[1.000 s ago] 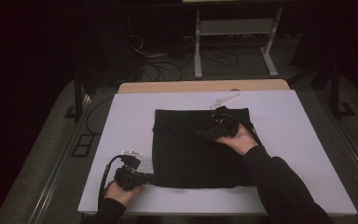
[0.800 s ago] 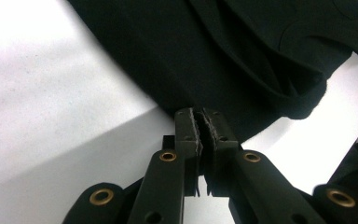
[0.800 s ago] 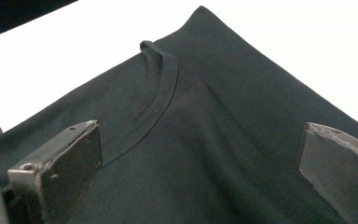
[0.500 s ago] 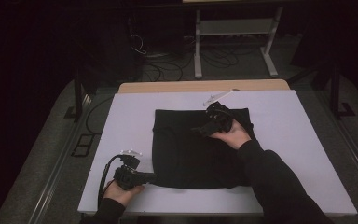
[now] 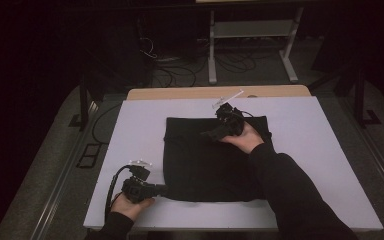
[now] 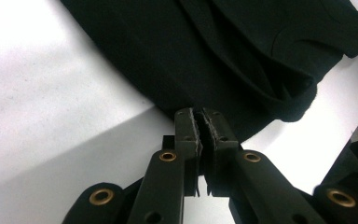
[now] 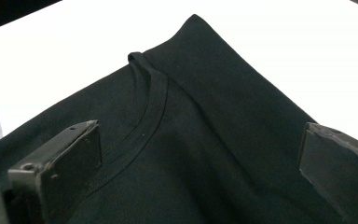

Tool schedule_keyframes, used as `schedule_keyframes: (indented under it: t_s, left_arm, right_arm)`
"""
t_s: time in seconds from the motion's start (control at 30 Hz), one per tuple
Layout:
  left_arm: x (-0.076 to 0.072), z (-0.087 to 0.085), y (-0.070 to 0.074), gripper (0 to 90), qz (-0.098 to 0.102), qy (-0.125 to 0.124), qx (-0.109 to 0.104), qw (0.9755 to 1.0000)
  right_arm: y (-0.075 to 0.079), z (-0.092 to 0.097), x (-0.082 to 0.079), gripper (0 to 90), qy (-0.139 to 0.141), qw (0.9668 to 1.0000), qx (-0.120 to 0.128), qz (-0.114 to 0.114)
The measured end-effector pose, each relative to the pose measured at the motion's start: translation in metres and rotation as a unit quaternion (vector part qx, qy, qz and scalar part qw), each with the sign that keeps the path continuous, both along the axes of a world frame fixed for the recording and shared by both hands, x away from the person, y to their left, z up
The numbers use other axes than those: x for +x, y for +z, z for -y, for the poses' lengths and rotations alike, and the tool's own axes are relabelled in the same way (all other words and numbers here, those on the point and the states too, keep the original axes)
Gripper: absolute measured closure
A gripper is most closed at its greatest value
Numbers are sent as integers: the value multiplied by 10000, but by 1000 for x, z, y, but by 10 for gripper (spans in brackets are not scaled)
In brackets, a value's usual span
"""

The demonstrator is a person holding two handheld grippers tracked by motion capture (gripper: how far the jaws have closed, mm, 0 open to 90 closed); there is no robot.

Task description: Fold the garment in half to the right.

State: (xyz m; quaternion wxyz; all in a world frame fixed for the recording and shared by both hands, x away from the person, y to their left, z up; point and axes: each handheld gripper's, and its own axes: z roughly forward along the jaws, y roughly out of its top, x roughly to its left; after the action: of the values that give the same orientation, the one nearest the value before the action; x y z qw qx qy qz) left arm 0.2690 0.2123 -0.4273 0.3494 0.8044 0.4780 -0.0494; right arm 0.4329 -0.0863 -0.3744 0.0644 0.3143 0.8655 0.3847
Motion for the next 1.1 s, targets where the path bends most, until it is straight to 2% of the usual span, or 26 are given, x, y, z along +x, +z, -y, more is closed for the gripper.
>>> schedule_keyframes:
  t_s: [0.13,0.33,0.7,1.1]
  left_arm:
    - [0,0,0,840,-6,-5,-10,10000]
    - [1,-1,-1,840,-59,4,-80,10000]
    - [2,-1,-1,840,-39,-19,-135,9999]
    - [3,0,-1,840,-26,-69,-131,9999]
  right_arm:
    - [2,-4,6,14,-13,10000,83,27]
    - [-2,-15,15,15,-15,10000,63,-24]
    - [-16,-40,33,34,45,9998,-132,-160]
    - [-18,-63,48,52,47,9996,-195,-173]
